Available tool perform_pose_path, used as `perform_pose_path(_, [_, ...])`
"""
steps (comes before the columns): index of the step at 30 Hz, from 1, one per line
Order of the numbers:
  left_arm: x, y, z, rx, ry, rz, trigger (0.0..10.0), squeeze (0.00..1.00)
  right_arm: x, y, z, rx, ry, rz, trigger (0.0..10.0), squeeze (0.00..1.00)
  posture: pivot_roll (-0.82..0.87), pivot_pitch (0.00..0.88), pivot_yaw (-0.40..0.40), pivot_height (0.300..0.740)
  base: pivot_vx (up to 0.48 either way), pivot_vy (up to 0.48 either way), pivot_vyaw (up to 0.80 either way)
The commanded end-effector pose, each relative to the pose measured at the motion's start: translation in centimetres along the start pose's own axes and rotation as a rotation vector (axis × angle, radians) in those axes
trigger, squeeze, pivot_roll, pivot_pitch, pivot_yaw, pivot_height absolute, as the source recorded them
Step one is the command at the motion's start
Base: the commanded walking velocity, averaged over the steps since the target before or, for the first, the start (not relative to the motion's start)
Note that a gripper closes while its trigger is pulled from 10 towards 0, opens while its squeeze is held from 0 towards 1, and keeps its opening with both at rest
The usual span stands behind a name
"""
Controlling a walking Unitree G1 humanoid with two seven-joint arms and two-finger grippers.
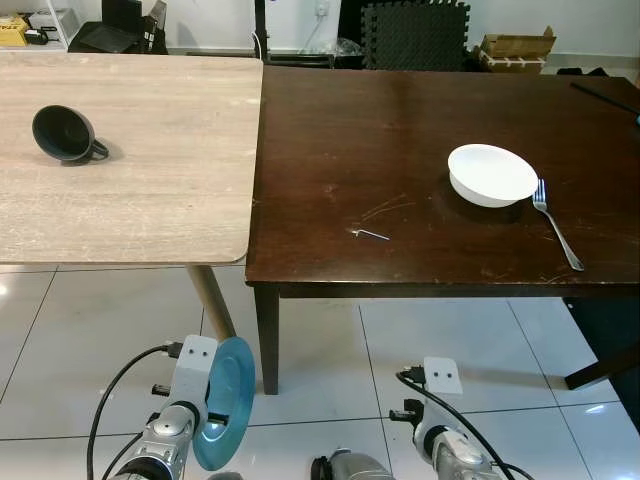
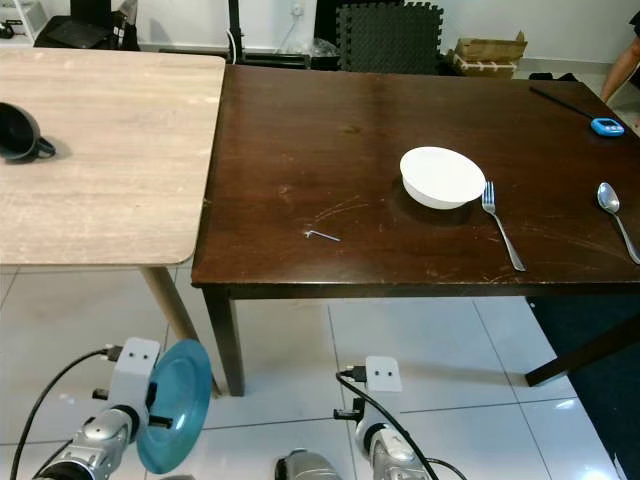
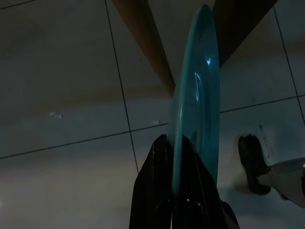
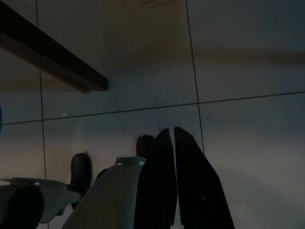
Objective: Setting the table
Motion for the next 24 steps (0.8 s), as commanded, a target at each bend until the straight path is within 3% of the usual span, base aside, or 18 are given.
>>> perform_pose_path(1, [-0.60,-0.36,0.08,-0.011,0.026,-0.005,10.0,0.00,-0.54,-0.28,0.14,-0.010,0.020,-0.004,10.0,0.00,0.06,0.008,0.006,0.740,0.000,0.000,0.00])
perform_pose_path(24, [-0.45,-0.46,0.02,0.007,0.031,0.023,10.0,0.00,-0.63,-0.25,0.17,-0.005,0.022,0.006,10.0,0.00,0.05,0.022,0.004,0.740,0.000,0.000,0.00])
Point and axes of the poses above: a point about 5 cm out from each wrist's last joint towards the gripper, its own z axis pointing back from the gripper into the wrist, its own x axis along the axis of the wrist's last joint, y = z × x, the point moved 3 cm from there along -z, pointing out of the wrist towards the gripper, and after that the axes turned 13 degrees about -z, right-handed, at the moved point
